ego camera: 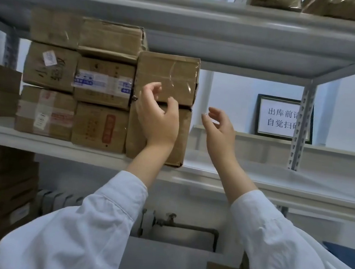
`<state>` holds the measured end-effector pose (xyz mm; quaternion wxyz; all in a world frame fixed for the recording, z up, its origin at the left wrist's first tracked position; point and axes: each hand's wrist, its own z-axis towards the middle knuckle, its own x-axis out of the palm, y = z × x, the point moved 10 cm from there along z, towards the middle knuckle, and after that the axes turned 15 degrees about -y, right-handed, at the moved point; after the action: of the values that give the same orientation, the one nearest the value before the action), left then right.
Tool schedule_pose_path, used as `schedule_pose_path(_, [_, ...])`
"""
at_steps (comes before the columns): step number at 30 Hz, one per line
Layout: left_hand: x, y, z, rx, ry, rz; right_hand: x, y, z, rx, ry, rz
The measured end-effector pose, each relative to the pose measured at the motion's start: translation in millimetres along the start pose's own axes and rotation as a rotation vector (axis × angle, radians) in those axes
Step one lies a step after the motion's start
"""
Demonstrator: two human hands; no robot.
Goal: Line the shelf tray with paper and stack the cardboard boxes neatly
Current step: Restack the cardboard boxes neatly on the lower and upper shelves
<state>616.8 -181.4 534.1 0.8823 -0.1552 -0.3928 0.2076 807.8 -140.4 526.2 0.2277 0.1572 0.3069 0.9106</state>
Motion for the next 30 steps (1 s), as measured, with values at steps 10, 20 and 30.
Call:
schedule_pose_path(10, [15,27,-154,-0.359,0.246,-0.209,-106,-79,-34,0.046,0.053,-0.117])
schedule_pose_path(20, [4,149,-297,-0.853,0.213,0.146,-176,-250,-98,0.497,0.182,-0.500])
schedule_pose_path(30, [-76,258,-461,-1.396,0.509,0.788,-210,-393,-224,1.096,0.313,-0.747])
